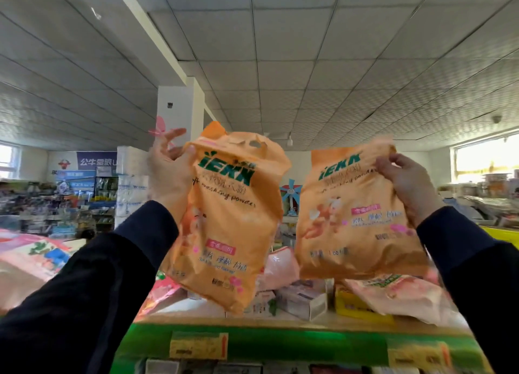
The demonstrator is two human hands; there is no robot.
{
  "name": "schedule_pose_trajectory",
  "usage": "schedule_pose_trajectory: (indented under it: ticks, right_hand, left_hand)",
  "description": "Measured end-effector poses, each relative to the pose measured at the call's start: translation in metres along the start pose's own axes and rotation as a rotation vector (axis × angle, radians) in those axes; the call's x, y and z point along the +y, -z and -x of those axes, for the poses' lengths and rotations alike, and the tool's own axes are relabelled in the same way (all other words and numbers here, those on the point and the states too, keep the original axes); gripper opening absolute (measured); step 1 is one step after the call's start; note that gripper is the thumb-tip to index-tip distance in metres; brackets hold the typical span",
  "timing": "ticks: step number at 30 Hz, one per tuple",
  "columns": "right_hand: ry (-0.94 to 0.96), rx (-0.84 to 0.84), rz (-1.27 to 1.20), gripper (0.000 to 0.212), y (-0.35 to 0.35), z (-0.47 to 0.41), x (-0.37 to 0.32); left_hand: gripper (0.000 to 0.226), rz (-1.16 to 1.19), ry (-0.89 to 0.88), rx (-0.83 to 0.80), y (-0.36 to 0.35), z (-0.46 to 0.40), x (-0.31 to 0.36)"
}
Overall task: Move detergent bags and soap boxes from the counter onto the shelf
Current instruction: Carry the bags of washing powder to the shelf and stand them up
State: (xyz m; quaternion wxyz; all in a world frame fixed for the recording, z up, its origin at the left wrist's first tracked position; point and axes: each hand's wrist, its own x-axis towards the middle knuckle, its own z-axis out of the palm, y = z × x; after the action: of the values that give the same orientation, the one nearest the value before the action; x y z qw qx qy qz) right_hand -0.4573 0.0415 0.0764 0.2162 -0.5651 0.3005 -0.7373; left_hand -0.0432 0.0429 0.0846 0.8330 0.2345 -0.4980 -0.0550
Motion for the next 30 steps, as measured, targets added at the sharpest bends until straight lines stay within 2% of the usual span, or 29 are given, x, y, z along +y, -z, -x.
schedule_pose_trajectory:
  ticks: [4,7,9,12,14,17,19,21,22,24,26,28,30]
  right_hand:
    - [0.333,0.117,0.140,0.019,-0.010,-0.008,-0.003]
    - [0.536,0.176,0.305,0.013,-0.021,0.005,0.018]
    - [0.573,0.163,0.370,0.010,-0.024,0.023,0.048]
    - [0.499,0.149,0.369,0.004,-0.011,0.039,0.080]
    - [0.382,0.139,0.281,0.023,0.000,0.038,0.079]
    - [0.113,0.071,0.014,0.058,-0.002,0.029,0.059]
    - [-0.071,0.042,-0.006,0.066,-0.004,0.020,0.044]
    - [-0.189,-0.068,0.075,0.068,-0.004,0.009,0.029]
    - [-0.211,-0.107,0.126,0.062,-0.004,0.004,0.022]
    - [-0.238,-0.079,0.189,0.051,-0.008,-0.008,0.009]
    - [-0.244,-0.013,0.163,0.051,-0.014,-0.010,0.004]
    - [-0.213,0.015,0.106,0.062,-0.017,-0.002,0.007]
    - [-0.175,0.055,0.081,0.082,-0.015,0.011,0.017]
  left_hand:
    - [0.035,-0.047,-0.085,0.217,-0.005,-0.003,0.008]
    - [0.031,-0.055,-0.191,0.350,-0.006,0.013,0.003]
    - [0.029,0.023,-0.169,0.409,-0.002,0.035,-0.012]
    - [0.034,0.118,0.070,0.425,0.024,0.062,-0.034]
    - [0.039,0.176,0.314,0.364,0.050,0.058,-0.038]
    - [0.051,0.418,0.730,-0.075,0.082,0.038,-0.024]
    - [0.052,0.406,0.852,-0.215,0.096,0.026,-0.016]
    - [0.047,0.201,0.863,-0.249,0.098,0.012,-0.010]
    - [0.041,0.122,0.844,-0.238,0.096,0.006,-0.006]
    - [0.031,0.063,0.775,-0.203,0.085,-0.004,0.002]
    - [0.016,0.084,0.647,-0.166,0.073,-0.004,0.003]
    - [0.013,0.173,0.507,-0.121,0.066,0.006,-0.003]
    - [0.017,0.195,0.445,-0.113,0.068,0.018,-0.012]
